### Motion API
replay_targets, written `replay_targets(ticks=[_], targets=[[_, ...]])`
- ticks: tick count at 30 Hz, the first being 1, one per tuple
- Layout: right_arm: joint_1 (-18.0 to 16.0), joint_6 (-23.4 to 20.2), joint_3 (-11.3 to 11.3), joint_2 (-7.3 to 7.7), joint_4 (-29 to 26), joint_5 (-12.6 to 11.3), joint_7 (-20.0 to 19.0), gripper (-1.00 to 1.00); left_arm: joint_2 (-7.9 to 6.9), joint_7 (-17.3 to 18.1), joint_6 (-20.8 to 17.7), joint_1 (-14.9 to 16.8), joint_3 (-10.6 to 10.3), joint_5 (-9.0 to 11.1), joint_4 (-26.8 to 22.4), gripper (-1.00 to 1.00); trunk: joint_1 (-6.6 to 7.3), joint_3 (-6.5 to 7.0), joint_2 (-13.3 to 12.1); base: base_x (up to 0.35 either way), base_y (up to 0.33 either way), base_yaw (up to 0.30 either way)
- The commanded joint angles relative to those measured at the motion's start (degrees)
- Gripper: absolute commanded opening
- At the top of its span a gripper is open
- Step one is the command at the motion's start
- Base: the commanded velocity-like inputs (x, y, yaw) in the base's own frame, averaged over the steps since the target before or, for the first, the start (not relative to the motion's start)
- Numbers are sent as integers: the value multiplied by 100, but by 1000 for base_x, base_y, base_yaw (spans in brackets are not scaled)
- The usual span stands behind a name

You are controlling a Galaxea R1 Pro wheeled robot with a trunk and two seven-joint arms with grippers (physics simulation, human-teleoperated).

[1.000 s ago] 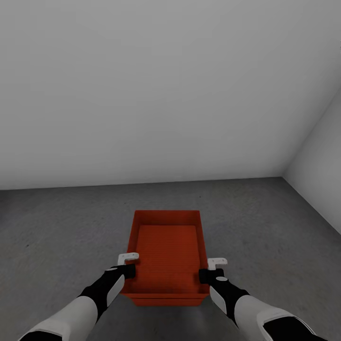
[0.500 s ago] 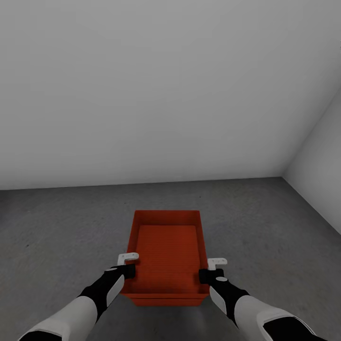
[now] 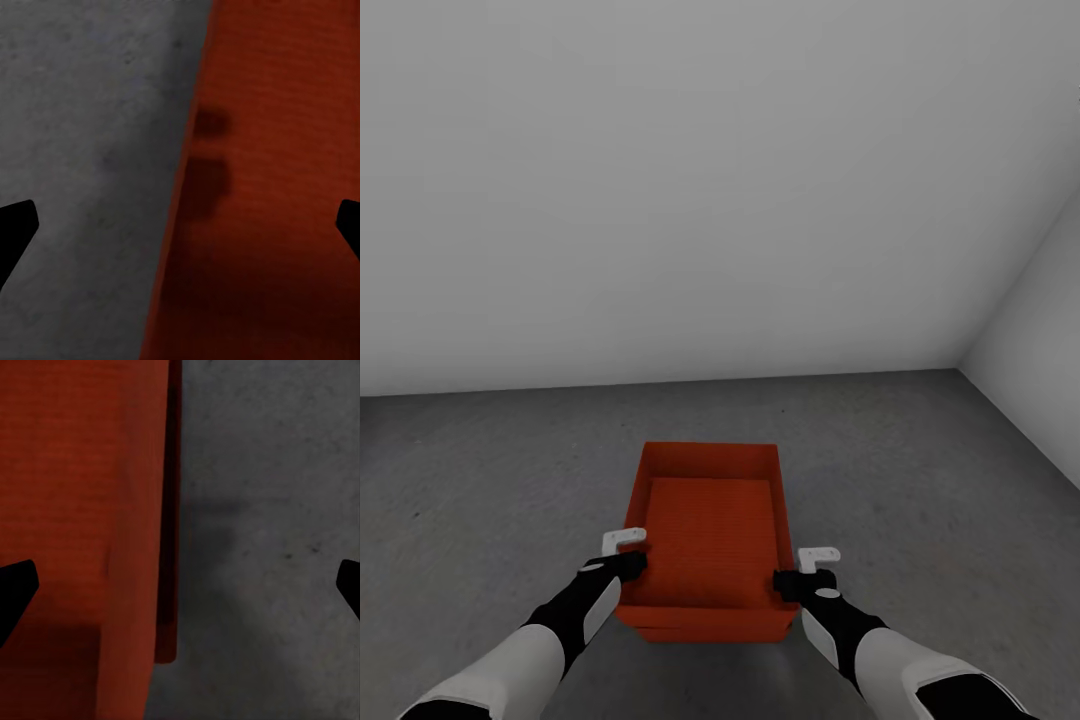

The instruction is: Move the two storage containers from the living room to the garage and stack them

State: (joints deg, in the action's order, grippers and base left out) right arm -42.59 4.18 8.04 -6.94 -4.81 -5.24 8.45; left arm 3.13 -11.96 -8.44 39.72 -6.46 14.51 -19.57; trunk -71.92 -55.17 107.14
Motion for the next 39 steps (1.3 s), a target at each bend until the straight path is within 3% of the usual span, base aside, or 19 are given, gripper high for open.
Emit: replay_targets(ticks=[1,12,39], targets=[[-4,21,48,1,7,-56,18,100,-4,-50,-30,1,-49,56,-14,100,1,-4,2,0,0,0],[-4,21,48,17,7,-56,12,100,11,-102,-41,1,-49,70,13,100,1,-4,2,0,0,0],[-4,-64,48,33,-1,-47,-30,100,-5,-104,-43,1,-40,70,-47,100,594,481,-1081,0,0,0]])
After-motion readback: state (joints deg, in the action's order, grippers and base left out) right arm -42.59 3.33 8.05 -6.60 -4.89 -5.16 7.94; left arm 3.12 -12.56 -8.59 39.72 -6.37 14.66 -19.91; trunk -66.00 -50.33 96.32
